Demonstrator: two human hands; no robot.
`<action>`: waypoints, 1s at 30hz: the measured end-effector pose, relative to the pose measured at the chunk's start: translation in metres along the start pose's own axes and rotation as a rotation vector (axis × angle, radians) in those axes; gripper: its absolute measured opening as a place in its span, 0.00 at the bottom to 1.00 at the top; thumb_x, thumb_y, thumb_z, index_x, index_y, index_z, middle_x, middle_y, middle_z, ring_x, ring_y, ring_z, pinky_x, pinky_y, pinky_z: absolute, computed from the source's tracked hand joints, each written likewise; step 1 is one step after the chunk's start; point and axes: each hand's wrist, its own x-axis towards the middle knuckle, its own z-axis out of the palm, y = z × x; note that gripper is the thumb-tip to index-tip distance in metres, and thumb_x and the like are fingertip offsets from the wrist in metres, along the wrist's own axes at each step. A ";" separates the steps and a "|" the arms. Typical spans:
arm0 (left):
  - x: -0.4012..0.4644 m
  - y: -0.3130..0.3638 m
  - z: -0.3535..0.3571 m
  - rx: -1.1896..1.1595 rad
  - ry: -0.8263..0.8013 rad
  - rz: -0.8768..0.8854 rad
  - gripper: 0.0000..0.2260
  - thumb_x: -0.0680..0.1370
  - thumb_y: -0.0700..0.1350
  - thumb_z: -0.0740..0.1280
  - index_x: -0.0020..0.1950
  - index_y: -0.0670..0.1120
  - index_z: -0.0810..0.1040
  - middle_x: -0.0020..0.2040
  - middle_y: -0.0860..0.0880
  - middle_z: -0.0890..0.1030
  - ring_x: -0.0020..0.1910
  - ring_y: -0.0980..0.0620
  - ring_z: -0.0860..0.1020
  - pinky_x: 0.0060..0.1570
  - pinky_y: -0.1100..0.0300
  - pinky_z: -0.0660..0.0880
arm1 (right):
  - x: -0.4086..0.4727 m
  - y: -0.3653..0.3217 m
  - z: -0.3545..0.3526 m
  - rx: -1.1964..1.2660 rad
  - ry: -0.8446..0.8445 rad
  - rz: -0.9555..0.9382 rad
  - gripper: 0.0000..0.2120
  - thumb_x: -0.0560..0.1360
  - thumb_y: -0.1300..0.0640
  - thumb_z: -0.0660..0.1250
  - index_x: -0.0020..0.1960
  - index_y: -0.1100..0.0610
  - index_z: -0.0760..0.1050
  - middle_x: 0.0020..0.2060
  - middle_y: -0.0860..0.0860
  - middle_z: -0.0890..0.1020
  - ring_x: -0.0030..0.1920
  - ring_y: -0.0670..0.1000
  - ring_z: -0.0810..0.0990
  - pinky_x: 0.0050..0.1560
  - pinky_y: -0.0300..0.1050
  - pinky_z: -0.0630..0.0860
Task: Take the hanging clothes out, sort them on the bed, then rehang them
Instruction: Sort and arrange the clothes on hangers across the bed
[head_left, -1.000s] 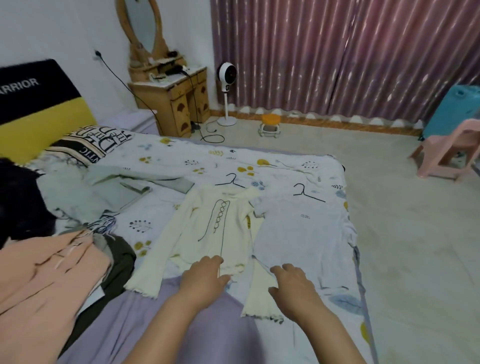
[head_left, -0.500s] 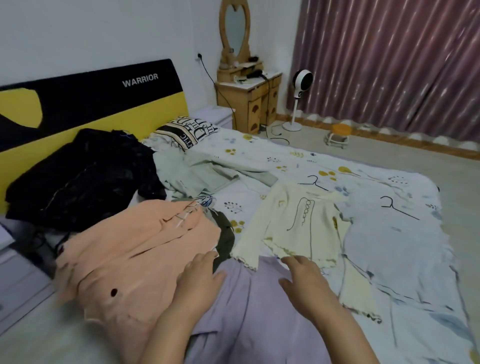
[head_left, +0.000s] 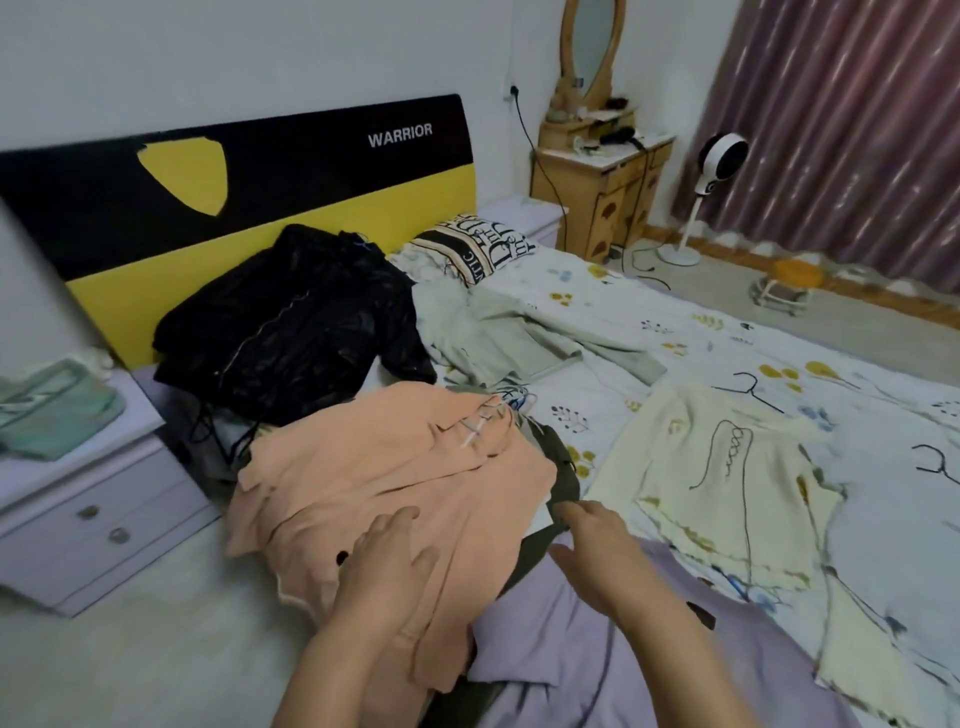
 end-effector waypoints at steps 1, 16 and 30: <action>0.009 -0.002 -0.003 0.012 -0.003 -0.001 0.22 0.80 0.53 0.57 0.73 0.51 0.58 0.71 0.48 0.65 0.67 0.49 0.66 0.64 0.56 0.66 | 0.013 -0.004 0.001 0.001 -0.005 0.002 0.22 0.79 0.52 0.58 0.72 0.53 0.61 0.67 0.54 0.67 0.67 0.56 0.65 0.65 0.52 0.68; 0.230 0.023 -0.004 0.179 -0.112 0.085 0.21 0.80 0.52 0.57 0.72 0.51 0.60 0.69 0.51 0.67 0.67 0.50 0.67 0.62 0.58 0.67 | 0.222 0.004 0.005 0.062 -0.115 0.121 0.21 0.79 0.51 0.58 0.71 0.53 0.62 0.68 0.53 0.66 0.68 0.55 0.65 0.64 0.49 0.68; 0.456 -0.008 0.039 0.462 -0.271 0.401 0.21 0.80 0.51 0.54 0.73 0.51 0.58 0.73 0.53 0.60 0.71 0.53 0.60 0.67 0.59 0.59 | 0.391 0.001 0.076 0.052 -0.111 0.448 0.21 0.78 0.57 0.57 0.70 0.53 0.60 0.66 0.53 0.67 0.66 0.55 0.66 0.63 0.50 0.69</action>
